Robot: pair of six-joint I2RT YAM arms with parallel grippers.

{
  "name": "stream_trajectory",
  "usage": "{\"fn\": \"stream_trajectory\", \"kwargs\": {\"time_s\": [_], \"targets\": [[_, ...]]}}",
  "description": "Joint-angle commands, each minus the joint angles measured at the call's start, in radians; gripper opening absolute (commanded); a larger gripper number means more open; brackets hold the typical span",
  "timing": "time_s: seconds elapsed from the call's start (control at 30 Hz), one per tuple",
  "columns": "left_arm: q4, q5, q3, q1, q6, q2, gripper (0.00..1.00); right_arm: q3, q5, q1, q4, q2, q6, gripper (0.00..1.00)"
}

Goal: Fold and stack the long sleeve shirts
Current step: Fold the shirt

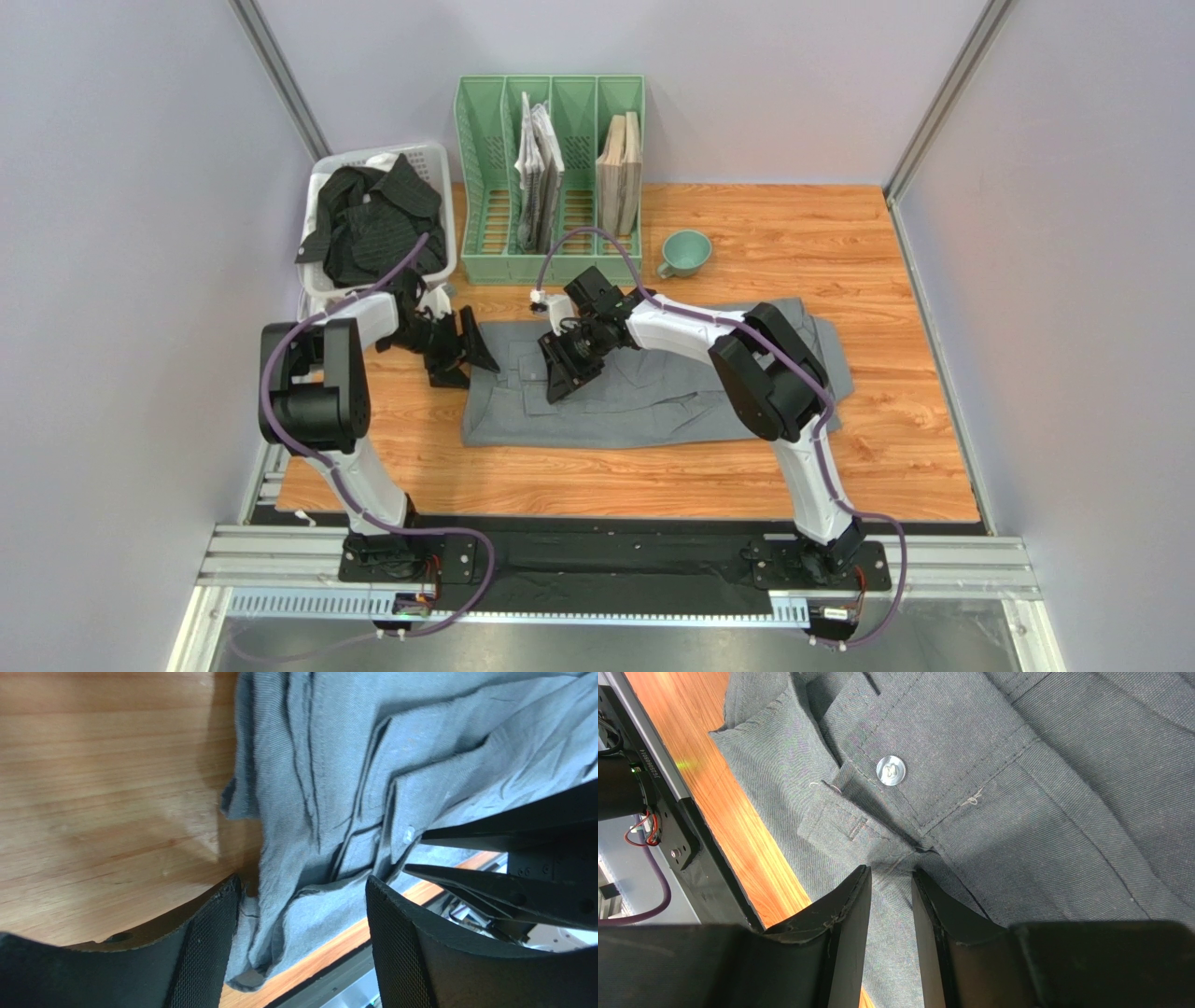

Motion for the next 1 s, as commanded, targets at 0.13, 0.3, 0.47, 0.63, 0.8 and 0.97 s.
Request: {"fn": "stream_trajectory", "kwargs": {"time_s": [0.13,0.3,0.47,0.63,0.8,0.97], "targets": [[0.135,0.078,-0.044,-0.039,-0.073,-0.037,0.74,0.003,0.004,0.002,0.018,0.027,0.015,0.34],[0.185,0.111,-0.046,-0.054,-0.094,-0.034,0.71,0.002,0.002,0.0,0.021,0.022,0.016,0.33],[0.225,0.116,-0.063,-0.109,-0.105,-0.04,0.68,-0.001,0.002,0.002,0.021,0.019,0.021,0.33],[0.295,0.153,-0.098,-0.133,-0.116,-0.048,0.64,-0.007,0.002,0.0,0.028,0.014,0.024,0.32],[0.321,0.167,-0.127,-0.142,-0.117,-0.08,0.53,-0.007,0.002,0.0,0.029,0.016,0.027,0.31],[0.338,0.191,-0.138,-0.146,-0.122,-0.116,0.27,-0.007,-0.018,0.0,0.038,0.002,0.044,0.31]]}}
